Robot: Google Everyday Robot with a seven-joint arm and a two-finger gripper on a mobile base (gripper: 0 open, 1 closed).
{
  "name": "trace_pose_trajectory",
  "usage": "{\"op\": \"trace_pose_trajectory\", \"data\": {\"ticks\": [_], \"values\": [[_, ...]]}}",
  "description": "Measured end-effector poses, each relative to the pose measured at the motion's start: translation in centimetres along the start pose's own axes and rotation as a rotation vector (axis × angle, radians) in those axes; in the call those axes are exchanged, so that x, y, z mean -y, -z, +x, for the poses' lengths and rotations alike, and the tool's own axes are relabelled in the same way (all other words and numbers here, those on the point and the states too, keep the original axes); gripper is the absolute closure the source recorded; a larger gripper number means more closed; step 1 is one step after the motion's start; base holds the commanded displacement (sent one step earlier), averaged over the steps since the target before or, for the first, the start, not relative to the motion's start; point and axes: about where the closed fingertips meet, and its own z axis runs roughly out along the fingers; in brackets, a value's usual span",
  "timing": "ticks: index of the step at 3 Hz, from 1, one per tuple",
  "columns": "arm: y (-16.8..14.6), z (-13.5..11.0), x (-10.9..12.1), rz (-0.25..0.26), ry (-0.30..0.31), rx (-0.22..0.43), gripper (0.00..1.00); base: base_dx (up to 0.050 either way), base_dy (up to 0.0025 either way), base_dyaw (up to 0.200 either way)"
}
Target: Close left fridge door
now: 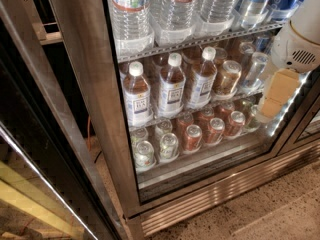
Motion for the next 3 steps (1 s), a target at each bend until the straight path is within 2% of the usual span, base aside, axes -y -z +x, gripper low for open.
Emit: {"op": "trace_pose_trajectory", "data": {"ticks": [3], "values": [[0.00, 0.00, 0.00, 0.000, 0.000, 0.000, 0.00, -0.050, -0.00003, 0.000]]}}
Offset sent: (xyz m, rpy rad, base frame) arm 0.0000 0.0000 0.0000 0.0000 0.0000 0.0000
